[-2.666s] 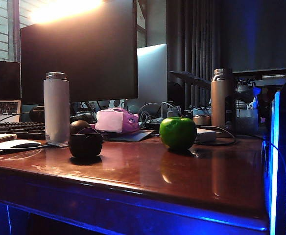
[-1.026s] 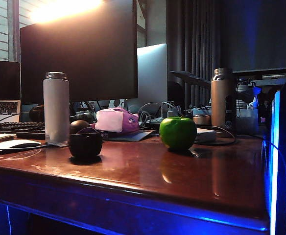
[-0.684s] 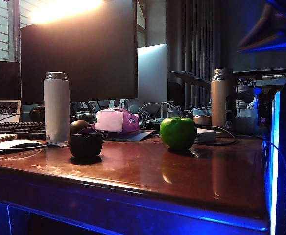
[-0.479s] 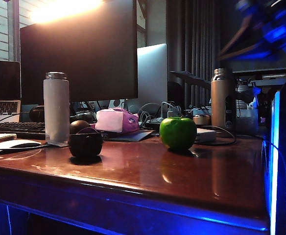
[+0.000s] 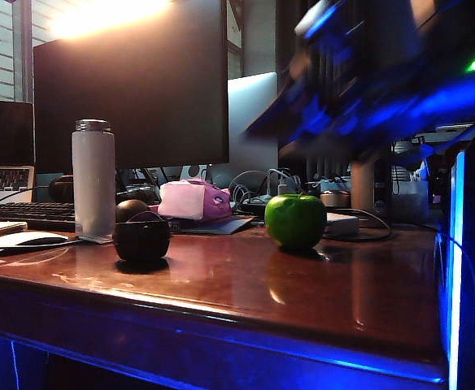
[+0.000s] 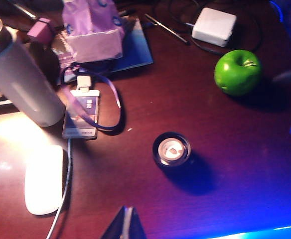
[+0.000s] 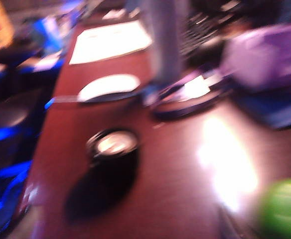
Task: Stack the black thermos bottle cap from the table onto the green apple.
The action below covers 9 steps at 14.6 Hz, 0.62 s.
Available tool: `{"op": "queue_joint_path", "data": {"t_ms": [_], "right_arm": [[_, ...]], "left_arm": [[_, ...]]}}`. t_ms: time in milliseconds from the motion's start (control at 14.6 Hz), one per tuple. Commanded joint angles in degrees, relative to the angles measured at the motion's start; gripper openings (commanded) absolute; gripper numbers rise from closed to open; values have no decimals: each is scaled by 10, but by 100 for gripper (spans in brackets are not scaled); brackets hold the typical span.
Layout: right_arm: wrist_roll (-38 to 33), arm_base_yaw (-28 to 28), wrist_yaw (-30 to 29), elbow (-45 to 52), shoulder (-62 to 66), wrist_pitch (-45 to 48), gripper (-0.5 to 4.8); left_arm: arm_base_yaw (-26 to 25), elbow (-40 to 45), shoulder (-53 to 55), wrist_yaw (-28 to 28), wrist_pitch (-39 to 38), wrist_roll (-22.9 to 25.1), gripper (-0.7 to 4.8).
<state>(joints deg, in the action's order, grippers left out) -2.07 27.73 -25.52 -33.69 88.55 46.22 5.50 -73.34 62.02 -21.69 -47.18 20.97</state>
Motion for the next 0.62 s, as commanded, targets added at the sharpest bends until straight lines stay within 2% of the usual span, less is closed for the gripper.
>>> {"op": "queue_joint_path", "data": {"t_ms": [68, 205, 615], "right_arm": [[38, 39, 6, -48, 59, 25, 479], [56, 64, 18, -99, 107, 14, 479], [56, 115, 50, -271, 224, -120, 479]], "left_arm": [[0, -2, -1, -2, 7, 0, -5], [0, -2, -1, -1, 8, 0, -5], [0, -2, -1, -2, 8, 0, -5]]}}
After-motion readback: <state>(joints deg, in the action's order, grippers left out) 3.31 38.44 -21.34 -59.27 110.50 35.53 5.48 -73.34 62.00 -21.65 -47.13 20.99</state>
